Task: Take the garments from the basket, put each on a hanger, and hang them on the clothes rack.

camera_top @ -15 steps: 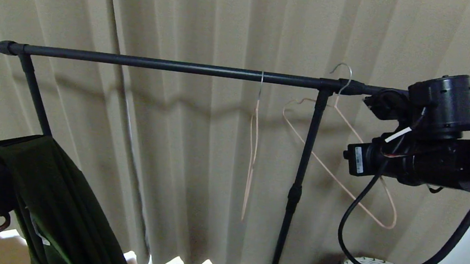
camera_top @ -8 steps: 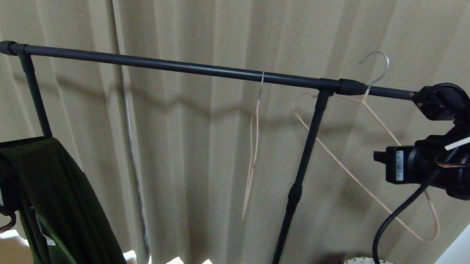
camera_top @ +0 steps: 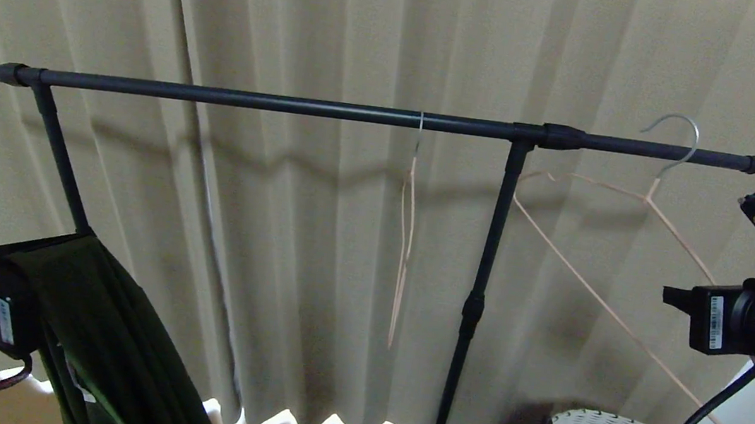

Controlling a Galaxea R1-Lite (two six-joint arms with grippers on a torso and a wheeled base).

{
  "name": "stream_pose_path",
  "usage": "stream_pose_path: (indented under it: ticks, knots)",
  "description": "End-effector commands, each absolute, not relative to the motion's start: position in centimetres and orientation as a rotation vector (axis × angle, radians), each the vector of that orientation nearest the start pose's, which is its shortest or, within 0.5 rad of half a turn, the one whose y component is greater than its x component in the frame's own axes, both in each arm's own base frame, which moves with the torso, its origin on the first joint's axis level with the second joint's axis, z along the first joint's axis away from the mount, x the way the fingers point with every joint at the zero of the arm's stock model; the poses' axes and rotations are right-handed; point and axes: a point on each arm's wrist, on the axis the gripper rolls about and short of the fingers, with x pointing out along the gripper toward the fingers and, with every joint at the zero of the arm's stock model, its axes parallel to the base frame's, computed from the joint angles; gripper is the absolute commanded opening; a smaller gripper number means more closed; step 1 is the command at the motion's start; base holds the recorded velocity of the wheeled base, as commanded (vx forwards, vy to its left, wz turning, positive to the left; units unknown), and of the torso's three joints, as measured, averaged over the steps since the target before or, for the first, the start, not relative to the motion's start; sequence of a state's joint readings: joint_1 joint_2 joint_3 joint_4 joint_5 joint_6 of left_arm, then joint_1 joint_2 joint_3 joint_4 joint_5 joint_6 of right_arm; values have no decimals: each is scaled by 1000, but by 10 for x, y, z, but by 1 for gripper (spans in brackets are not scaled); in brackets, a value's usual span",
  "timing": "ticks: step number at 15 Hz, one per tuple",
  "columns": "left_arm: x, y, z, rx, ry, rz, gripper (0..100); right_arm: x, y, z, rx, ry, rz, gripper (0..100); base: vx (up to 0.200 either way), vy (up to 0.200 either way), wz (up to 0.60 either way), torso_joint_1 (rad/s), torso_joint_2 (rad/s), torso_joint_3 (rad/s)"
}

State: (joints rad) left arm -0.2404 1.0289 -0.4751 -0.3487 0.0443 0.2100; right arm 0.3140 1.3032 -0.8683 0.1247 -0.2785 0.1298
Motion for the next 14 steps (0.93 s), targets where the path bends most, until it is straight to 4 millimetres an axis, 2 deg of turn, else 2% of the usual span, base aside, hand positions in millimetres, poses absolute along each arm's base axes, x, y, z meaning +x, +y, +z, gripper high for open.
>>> stream_pose_path:
  ticks: [1, 5, 9, 11, 14]
  knots:
    - [129, -31, 206, 239, 189, -216, 0, 182, 47, 225, -31, 545, -27, 0, -200, 0, 0, 2, 12, 7]
    - [129, -30, 204, 240, 195, -215, 0, 171, 42, 212, -40, 580, -36, 0, -200, 0, 0, -4, 2, 2]
    - [121, -28, 199, 246, 195, -214, 0, 165, 41, 209, -45, 586, -35, 0, -200, 0, 0, 1, 6, 2]
    - [114, -27, 197, 265, 178, -219, 0, 161, 39, 211, -38, 570, -33, 0, 0, 0, 0, 0, 0, 0]
    - [114, -27, 199, 217, 160, -214, 0, 155, 38, 213, -35, 556, -27, 0, 0, 0, 0, 0, 0, 0]
